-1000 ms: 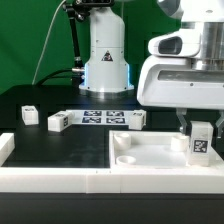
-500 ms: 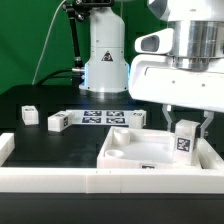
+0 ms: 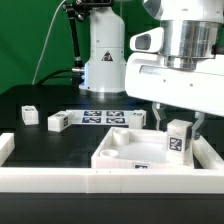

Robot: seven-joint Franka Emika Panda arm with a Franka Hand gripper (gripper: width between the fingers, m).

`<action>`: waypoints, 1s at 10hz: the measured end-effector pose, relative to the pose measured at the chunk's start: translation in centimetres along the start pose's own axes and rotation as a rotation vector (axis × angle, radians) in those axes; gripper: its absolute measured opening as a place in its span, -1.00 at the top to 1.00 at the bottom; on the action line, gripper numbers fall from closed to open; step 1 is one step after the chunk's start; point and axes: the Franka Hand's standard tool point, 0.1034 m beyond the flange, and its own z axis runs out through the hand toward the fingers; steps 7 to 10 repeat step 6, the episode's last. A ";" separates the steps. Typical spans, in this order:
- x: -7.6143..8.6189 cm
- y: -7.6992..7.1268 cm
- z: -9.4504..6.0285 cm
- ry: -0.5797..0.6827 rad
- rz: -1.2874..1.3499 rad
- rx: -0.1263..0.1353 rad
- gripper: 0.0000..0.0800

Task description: Assemble one leg

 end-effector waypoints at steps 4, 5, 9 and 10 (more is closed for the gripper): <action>0.0 0.0 0.0 0.000 0.000 0.000 -0.61; 0.0 0.0 0.0 0.000 0.000 0.000 -0.61; 0.0 0.0 0.0 0.000 0.000 0.000 -0.62; 0.0 0.0 0.0 0.000 0.000 0.000 -0.62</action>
Offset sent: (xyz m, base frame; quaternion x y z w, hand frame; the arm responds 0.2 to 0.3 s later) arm 0.0000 0.0000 0.0000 0.0000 0.0000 0.0000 1.0000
